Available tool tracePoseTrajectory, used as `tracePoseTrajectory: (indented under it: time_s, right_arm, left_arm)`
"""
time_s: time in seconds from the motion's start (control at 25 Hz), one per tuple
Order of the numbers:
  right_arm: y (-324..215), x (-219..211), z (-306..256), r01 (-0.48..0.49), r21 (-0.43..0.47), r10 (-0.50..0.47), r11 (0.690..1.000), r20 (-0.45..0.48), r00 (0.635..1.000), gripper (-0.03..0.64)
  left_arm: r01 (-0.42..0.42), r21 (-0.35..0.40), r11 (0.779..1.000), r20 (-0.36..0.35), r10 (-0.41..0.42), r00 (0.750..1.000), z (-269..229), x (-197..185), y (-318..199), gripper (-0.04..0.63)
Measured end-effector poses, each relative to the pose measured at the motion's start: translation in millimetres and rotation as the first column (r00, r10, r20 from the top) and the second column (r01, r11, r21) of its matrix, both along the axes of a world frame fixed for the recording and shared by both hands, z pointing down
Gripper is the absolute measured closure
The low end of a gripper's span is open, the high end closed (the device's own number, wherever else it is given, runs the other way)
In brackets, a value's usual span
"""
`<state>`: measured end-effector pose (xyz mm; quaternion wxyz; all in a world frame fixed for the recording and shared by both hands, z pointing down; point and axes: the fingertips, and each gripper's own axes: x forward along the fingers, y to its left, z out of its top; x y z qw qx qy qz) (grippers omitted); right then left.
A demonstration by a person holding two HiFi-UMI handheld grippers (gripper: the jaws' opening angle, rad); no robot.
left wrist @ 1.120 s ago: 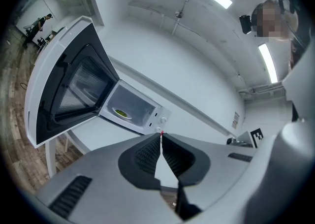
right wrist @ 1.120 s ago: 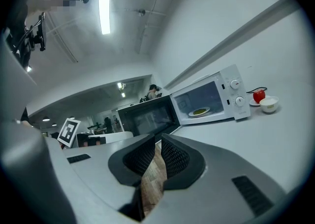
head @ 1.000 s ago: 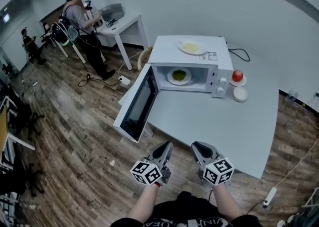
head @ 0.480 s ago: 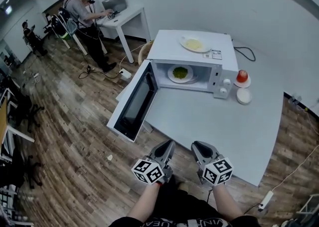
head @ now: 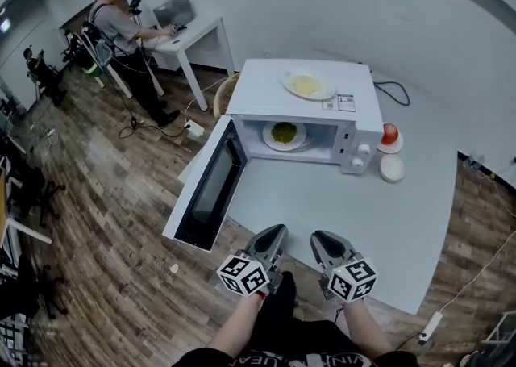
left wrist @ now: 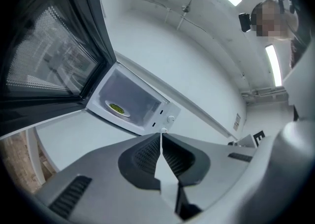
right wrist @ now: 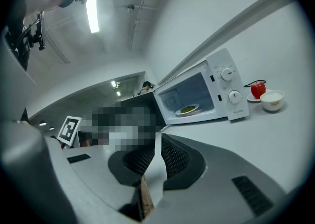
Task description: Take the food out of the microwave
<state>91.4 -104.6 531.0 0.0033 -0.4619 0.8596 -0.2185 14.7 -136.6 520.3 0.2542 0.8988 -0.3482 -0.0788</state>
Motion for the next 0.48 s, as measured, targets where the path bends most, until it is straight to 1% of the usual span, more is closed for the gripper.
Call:
tracePoseTrajectory:
  time_s: [0.24,0.48]
  right_arm:
    - [-37,2,-4,-0.003,0.008,0.004,1.0,-0.021,1.0,0.561]
    - [-69,-3,-1,0.027,0.015,-0.026,1.0,-0.083,0.996,0.56]
  left_arm:
    - [-0.024,-0.001,1.0,-0.004,0.024,1.0,-4,10,-36,0.577]
    - [-0.033,-0.015,0.999,-0.005,0.033,0.999,3,13,-67,0.578]
